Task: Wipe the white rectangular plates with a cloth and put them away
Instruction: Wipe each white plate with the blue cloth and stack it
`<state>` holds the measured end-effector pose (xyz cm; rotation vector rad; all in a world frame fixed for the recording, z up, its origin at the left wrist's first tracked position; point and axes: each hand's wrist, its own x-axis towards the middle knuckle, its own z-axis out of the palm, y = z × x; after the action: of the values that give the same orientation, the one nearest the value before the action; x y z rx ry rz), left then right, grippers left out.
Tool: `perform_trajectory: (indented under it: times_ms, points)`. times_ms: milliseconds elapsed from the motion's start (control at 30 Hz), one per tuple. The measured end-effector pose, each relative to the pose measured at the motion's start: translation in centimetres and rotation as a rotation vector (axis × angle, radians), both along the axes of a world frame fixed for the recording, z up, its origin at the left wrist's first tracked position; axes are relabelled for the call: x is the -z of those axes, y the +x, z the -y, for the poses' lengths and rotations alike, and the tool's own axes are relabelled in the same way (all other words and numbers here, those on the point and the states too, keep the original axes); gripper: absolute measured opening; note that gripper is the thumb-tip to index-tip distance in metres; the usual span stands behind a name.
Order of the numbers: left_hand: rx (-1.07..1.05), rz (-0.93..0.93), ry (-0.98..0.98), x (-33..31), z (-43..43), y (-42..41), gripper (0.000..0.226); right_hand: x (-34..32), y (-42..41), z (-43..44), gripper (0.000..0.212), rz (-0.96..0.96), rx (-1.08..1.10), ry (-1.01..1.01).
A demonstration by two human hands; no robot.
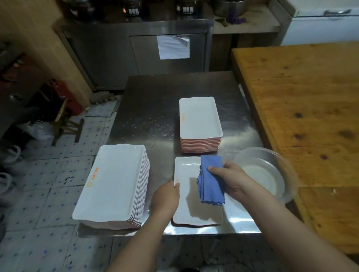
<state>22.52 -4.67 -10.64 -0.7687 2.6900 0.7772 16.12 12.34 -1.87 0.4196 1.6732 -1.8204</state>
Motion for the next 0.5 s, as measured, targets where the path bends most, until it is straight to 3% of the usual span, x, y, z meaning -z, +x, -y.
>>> perform_trajectory:
  times_ms: [133, 300, 500]
  points:
    - [0.043, 0.087, -0.030, 0.5, 0.5, -0.5, 0.049, 0.8, -0.3, -0.3, 0.023, 0.025, -0.007, 0.007]
    - [0.011, 0.092, -0.075, 0.0, 1.0, -1.3, 0.050, 1.1, -0.9, -1.0, 0.013, 0.011, 0.013, 0.019]
    - [-0.083, -0.101, -0.062, -4.3, 1.4, -5.2, 0.044, -0.3, -3.0, -1.3, 0.011, -0.053, 0.047, -0.011]
